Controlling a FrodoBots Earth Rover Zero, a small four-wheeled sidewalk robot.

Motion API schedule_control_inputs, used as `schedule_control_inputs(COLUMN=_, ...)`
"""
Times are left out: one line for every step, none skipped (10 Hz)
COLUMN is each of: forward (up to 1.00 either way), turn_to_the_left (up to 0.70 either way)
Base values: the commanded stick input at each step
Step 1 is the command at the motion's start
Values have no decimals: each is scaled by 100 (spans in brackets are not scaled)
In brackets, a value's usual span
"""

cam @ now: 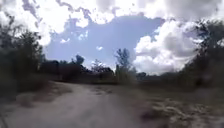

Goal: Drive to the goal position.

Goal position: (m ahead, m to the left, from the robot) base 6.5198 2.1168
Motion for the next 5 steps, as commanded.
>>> schedule_control_inputs(forward=85, turn_to_the_left=0)
schedule_control_inputs(forward=85, turn_to_the_left=0)
schedule_control_inputs(forward=85, turn_to_the_left=0)
schedule_control_inputs(forward=85, turn_to_the_left=0)
schedule_control_inputs(forward=85, turn_to_the_left=9)
